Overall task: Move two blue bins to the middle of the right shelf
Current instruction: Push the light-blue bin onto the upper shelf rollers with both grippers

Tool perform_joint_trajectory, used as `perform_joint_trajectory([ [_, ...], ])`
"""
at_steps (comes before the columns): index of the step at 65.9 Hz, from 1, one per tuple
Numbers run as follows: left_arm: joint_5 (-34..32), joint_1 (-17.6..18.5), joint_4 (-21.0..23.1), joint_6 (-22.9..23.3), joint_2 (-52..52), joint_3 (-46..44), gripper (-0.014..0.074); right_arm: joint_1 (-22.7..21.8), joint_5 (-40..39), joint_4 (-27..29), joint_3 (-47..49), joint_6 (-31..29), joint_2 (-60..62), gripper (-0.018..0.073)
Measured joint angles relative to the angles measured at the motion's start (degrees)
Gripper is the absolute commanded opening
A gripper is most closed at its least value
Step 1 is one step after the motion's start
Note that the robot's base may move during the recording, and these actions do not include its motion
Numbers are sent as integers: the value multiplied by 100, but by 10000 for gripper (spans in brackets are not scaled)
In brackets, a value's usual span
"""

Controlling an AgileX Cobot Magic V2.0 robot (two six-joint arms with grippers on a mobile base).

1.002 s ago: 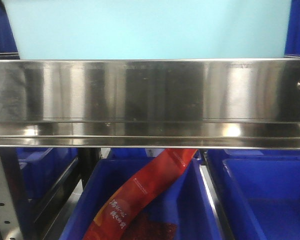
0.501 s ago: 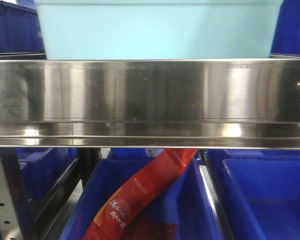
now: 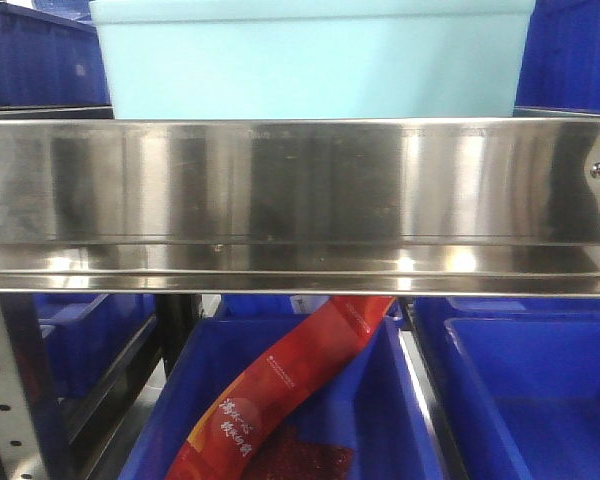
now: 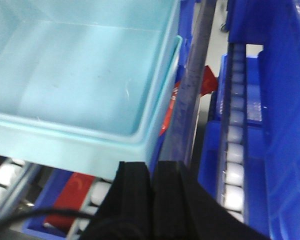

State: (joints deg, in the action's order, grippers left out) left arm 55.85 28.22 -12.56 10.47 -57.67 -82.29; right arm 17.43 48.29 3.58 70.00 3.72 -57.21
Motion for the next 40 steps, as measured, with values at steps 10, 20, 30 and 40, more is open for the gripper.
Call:
perform_joint_trajectory([
  [10, -1004, 0, -75, 0, 946, 1441, -111, 0, -739, -308, -1285, 0, 869, -162],
  [20, -2170, 0, -75, 27, 1967, 3056, -111, 0, -1386, -447, -2643, -152, 1798, -162],
  [30, -3116, 0, -75, 39, 2939, 4398, -111, 0, -1884, -458, -3892, -403, 2929, -162],
  [40, -3849, 0, 1, 51, 3769, 5557, -111, 0, -2179, -469, -4670, -439, 4139, -162],
])
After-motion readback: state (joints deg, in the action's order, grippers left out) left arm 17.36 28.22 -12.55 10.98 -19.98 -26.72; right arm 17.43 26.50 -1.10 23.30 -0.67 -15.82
